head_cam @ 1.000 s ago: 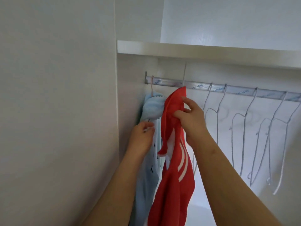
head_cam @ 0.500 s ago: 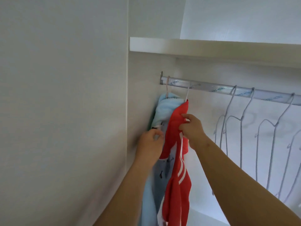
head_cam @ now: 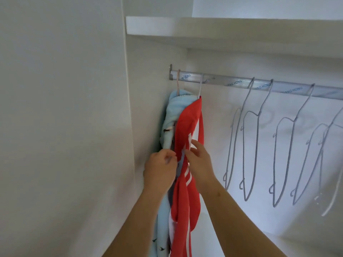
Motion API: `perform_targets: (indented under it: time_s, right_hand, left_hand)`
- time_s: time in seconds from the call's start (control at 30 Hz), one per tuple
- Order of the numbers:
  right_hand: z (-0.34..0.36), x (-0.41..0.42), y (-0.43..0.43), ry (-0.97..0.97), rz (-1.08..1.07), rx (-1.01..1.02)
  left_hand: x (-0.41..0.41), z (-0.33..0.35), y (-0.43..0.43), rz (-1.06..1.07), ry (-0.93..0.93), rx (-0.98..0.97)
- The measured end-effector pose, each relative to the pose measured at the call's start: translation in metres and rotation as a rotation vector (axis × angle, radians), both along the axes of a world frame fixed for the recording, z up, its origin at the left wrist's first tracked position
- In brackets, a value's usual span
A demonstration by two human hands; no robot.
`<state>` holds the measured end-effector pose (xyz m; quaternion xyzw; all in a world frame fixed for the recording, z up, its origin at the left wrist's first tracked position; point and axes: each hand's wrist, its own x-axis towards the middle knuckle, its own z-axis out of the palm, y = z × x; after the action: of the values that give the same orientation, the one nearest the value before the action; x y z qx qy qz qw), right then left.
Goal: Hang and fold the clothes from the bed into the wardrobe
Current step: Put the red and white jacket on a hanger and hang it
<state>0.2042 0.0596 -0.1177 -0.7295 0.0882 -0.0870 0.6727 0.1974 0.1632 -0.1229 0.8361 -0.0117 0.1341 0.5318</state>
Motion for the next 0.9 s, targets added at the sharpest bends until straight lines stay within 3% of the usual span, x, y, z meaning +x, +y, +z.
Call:
perform_targets:
  time_s: [0.17, 0.47, 0.9]
  right_hand:
    - [-0.016, -0.038, 0.004, 0.033, -0.053, 0.027]
    - [-0.059, -0.138, -0.018, 0.161, -0.131, 0.142]
    - [-0.146, -0.386, -0.063, 0.500, -0.266, 0.323]
  left_hand:
    - [-0.026, -0.019, 0.006, -0.005, 0.037, 0.100]
    - [-0.105, -0.056, -0.002, -0.124, 0.262, -0.105]
    - [-0.327, -0.130, -0.050, -0.265, 0.689, -0.183]
